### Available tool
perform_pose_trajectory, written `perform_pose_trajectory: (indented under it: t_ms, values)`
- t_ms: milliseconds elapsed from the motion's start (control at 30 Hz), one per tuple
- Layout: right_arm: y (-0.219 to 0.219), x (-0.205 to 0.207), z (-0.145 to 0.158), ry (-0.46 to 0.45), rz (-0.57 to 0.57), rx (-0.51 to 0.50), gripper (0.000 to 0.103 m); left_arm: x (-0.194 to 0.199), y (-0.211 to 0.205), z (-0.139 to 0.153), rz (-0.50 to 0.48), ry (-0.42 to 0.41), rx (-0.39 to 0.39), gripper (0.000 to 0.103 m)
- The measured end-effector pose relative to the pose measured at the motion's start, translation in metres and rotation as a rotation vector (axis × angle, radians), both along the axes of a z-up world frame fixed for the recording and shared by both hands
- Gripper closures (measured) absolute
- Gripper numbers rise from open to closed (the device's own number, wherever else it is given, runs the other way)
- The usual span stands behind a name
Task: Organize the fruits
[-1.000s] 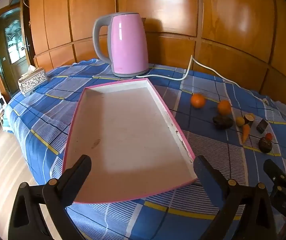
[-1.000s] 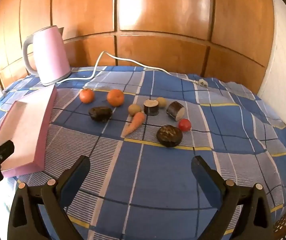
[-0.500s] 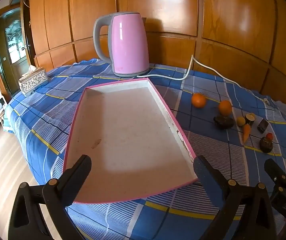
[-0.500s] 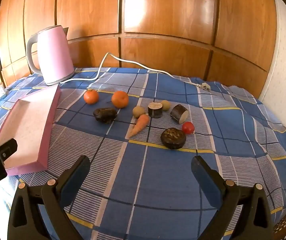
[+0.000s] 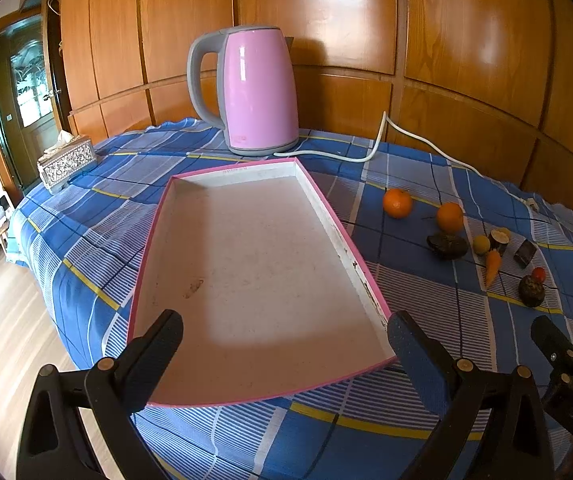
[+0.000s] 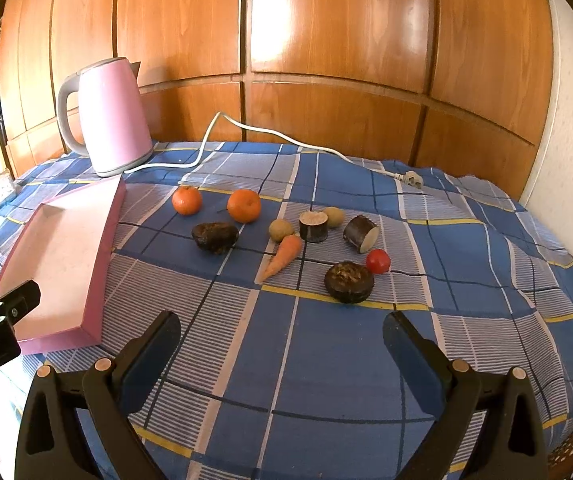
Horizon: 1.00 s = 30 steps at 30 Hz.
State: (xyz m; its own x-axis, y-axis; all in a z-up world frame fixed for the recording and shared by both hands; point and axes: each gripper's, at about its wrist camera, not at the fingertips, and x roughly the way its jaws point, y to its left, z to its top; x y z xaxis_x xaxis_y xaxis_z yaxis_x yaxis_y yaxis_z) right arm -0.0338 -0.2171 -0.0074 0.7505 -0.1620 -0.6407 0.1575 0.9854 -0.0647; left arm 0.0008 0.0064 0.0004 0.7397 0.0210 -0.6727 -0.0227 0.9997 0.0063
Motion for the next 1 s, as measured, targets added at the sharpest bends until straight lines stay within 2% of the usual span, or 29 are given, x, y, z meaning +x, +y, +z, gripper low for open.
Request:
perform_pose_trajectory:
  t_ms: [1000]
  values:
    - [0.0011, -0.0017, 0.0028, -0.013, 0.003, -0.005, 0.0, -0.0012, -0.002, 0.003, -0.009, 0.002, -0.021, 0.0]
